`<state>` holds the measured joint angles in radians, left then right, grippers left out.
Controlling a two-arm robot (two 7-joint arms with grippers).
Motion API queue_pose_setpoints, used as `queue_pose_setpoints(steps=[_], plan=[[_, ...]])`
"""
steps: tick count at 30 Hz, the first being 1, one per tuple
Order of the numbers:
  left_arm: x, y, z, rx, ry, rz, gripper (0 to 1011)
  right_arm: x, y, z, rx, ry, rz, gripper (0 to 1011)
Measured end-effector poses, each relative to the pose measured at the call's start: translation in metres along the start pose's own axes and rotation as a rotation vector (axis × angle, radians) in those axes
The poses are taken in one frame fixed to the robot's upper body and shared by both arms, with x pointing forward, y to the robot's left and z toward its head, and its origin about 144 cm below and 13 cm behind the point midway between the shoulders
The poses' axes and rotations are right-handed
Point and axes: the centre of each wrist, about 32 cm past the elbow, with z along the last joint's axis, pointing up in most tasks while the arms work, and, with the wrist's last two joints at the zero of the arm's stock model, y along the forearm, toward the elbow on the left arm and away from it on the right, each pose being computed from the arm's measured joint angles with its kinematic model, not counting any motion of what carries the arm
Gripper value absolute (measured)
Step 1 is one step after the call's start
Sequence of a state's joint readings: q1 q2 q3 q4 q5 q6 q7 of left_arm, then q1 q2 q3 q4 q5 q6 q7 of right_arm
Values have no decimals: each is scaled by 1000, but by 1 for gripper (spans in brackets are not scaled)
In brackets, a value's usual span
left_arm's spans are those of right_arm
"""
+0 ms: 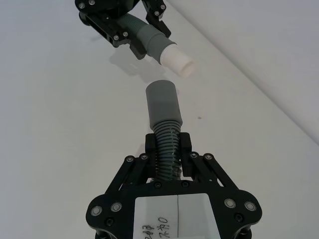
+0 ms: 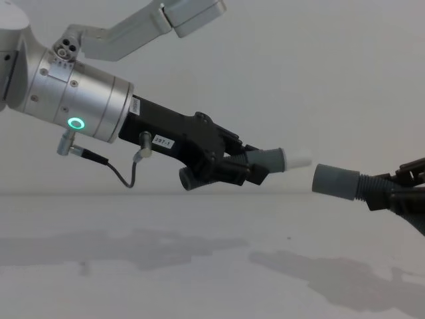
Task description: Use both hands to pick up one end of the pipe from the table, align the ends, and insert them.
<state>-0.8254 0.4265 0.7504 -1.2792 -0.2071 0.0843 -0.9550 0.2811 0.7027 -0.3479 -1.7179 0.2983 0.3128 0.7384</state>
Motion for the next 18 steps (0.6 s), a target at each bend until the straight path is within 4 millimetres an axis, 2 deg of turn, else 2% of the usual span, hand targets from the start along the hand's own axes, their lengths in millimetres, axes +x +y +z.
queue_pose_setpoints(steps=[18], plan=[[0,8,0,-1,-30,-55,357,1,-7,2,4,-31,33,263]])
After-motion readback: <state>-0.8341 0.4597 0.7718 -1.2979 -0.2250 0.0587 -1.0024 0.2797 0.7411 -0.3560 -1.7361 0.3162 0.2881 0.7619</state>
